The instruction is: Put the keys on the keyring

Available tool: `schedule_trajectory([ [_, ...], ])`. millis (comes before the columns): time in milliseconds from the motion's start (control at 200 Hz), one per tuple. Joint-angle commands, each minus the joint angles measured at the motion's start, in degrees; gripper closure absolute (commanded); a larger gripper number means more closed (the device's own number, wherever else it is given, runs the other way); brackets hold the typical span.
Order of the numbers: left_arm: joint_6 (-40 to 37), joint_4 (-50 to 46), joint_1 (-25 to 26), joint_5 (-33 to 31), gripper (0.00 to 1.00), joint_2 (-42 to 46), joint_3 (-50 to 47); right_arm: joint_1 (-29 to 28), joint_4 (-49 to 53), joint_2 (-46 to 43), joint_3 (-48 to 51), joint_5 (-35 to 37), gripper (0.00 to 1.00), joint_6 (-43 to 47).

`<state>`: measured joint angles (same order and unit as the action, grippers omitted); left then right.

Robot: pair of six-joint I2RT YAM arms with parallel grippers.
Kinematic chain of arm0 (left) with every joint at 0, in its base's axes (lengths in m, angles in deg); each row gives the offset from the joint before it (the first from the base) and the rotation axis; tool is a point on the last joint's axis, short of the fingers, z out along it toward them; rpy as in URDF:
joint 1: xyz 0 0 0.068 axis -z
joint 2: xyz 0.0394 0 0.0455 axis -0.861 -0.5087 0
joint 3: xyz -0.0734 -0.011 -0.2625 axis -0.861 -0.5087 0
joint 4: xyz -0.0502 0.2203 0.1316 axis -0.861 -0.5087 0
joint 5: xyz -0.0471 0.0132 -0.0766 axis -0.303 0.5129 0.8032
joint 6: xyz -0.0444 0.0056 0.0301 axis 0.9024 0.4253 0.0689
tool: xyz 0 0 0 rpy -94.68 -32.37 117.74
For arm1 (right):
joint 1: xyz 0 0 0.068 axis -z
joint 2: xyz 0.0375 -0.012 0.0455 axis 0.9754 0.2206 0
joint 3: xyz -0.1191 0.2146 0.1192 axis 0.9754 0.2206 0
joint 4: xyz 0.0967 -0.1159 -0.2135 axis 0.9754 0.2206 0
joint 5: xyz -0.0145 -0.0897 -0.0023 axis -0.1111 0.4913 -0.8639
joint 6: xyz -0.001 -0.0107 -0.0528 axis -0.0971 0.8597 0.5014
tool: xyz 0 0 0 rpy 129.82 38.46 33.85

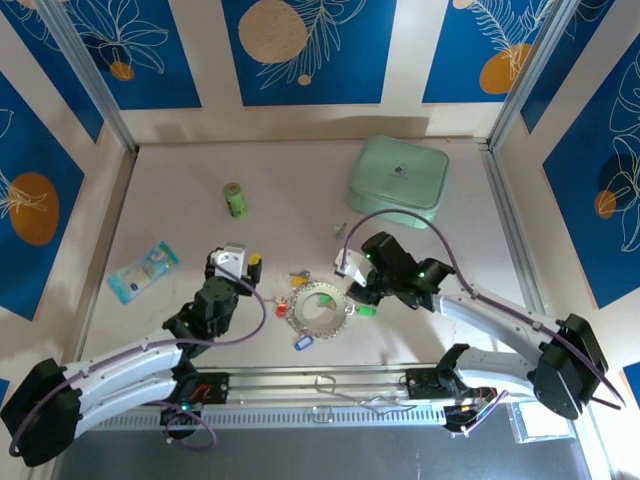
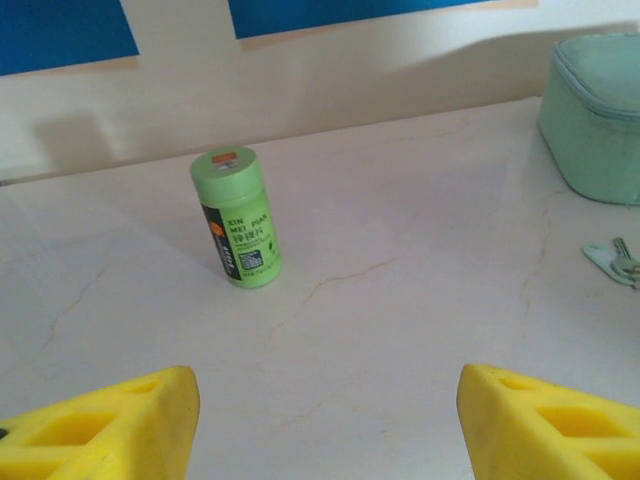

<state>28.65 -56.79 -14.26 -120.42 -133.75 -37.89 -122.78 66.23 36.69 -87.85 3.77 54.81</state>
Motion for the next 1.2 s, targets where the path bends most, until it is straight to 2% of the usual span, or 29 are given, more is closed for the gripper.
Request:
schedule_trajectory([
  [0,3.69,1.6,-0.54,3.82,0.31,-1.43,1.92,-0.8,-1.78,0.5,0.3,-1.46,0.65,-23.7],
  [60,5.16,1.04,-0.65,5.85,0.31,-2.23,2.27,-0.01,0.05,2.0,-0.67,1.42,0.66,-29.93],
  [150,7.35,-3.88,-0.87,9.68,0.34,-3.32,4.78,2.39,2.56,5.05,-2.61,0.47,0.67,-34.22],
  [265,10.64,-10.53,-0.87,13.26,0.34,-5.07,8.81,5.97,4.72,9.98,-5.28,-6.29,0.67,-35.21],
  [475,17.54,-13.36,-0.86,17.66,0.37,-6.07,10.09,9.24,8.05,17.5,-8.48,-14.06,0.73,-37.14],
  [695,24.49,-15.92,-0.48,22.36,0.4,-7.34,10.58,2.66,10.62,12.45,-3.24,-11.46,0.72,-38.29],
  [805,26.89,-15.98,0.27,23.84,0.41,-8.16,10.8,-2.94,11.57,10.28,-0.12,-9.25,0.72,-41.26],
  [970,29.61,-17.32,2.62,23.51,0.42,-9.24,11.2,-9.34,9.14,10.11,2.46,-10.38,0.72,-47.14],
  [1100,30.58,-17.49,3.96,22.18,0.42,-9.07,10.5,-10.65,5.24,10.82,3.75,-9.81,0.72,-51.62],
  [1195,30.95,-17.77,4.36,21.64,0.42,-8.39,10.0,-9.94,4.3,10.96,4.31,-7.0,0.73,-51.03],
])
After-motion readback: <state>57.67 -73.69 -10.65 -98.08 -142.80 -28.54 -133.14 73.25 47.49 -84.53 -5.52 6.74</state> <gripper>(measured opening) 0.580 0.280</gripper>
